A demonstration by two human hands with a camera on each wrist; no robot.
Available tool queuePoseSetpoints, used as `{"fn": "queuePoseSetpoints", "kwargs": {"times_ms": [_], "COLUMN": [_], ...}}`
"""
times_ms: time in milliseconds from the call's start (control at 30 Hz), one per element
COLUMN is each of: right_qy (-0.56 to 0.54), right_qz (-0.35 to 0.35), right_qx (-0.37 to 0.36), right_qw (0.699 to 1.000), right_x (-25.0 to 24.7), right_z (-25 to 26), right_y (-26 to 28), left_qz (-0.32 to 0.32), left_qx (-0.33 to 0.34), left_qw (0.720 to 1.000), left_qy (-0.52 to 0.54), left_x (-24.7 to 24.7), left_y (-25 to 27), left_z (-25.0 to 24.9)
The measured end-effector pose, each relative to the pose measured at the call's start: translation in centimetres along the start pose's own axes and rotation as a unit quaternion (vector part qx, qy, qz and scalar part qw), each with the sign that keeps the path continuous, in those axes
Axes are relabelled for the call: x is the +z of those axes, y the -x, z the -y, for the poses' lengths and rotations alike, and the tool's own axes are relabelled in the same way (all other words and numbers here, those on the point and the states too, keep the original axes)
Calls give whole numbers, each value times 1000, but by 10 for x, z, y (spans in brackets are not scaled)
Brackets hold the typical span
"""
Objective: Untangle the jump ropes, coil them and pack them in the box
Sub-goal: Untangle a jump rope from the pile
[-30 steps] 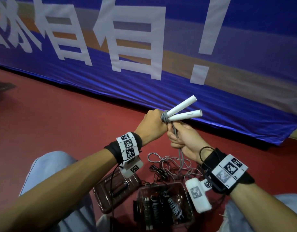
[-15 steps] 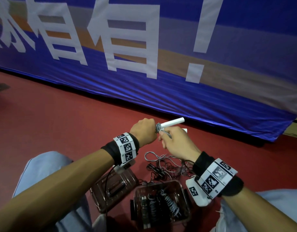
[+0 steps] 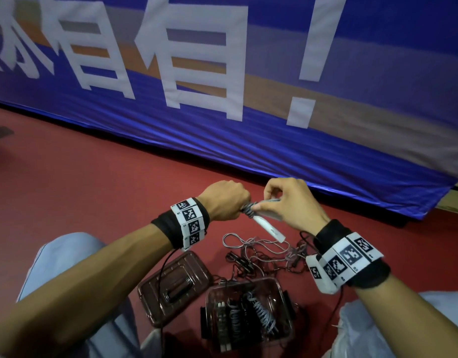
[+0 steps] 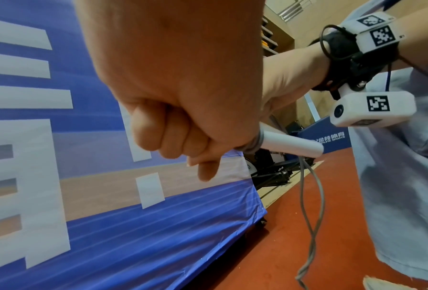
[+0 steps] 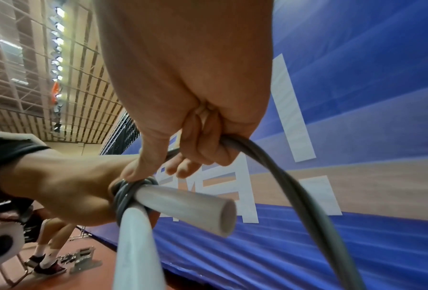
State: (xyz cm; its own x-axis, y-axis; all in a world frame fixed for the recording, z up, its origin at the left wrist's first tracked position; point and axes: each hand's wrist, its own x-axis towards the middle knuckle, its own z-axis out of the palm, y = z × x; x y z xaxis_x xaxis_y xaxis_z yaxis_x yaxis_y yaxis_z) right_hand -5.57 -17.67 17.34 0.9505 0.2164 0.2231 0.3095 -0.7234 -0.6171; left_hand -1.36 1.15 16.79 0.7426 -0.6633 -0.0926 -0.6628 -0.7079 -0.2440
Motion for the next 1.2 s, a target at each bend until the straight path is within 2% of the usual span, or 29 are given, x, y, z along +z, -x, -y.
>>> {"fn": "queuePoseSetpoints", "kwargs": {"times_ms": [167, 300, 400, 467, 567, 667, 800, 867, 1000, 1133, 1200], "right_qy": [-22, -93, -135, -151, -188, -239, -308, -358, -405, -443, -492], "right_qz": [33, 88, 141, 179, 237, 297, 390, 396, 379, 365, 338], "right_qx": [20, 45, 52, 56, 79, 95, 105, 93, 78, 81, 90], "right_qw": [999, 991, 979, 971, 950, 920, 861, 840, 828, 815, 797], "right_x": [-1, -1, -3, -7, -10, -10, -13, -11, -5, 3, 6], "right_z": [-3, -4, 2, 5, -1, -4, -3, -3, -5, -6, -2], "right_y": [-1, -5, -5, -5, -7, -7, -4, -4, -4, -3, 0], "left_qz": [-16, -39, -90, -147, -233, -269, -333, -381, -437, -457, -452], "left_qx": [40, 67, 105, 122, 166, 216, 219, 202, 176, 148, 131], "left_qw": [998, 992, 983, 976, 955, 936, 916, 902, 882, 876, 879], "left_qy": [-51, -96, -118, -105, -78, -68, -34, -1, 25, 54, 78], "left_x": [-6, -14, -17, -16, -12, -12, -9, -7, -7, -3, 0], "left_y": [1, 2, 4, 3, 0, 1, 3, 3, 4, 3, 4], "left_z": [8, 17, 23, 27, 28, 24, 18, 16, 18, 17, 17]}}
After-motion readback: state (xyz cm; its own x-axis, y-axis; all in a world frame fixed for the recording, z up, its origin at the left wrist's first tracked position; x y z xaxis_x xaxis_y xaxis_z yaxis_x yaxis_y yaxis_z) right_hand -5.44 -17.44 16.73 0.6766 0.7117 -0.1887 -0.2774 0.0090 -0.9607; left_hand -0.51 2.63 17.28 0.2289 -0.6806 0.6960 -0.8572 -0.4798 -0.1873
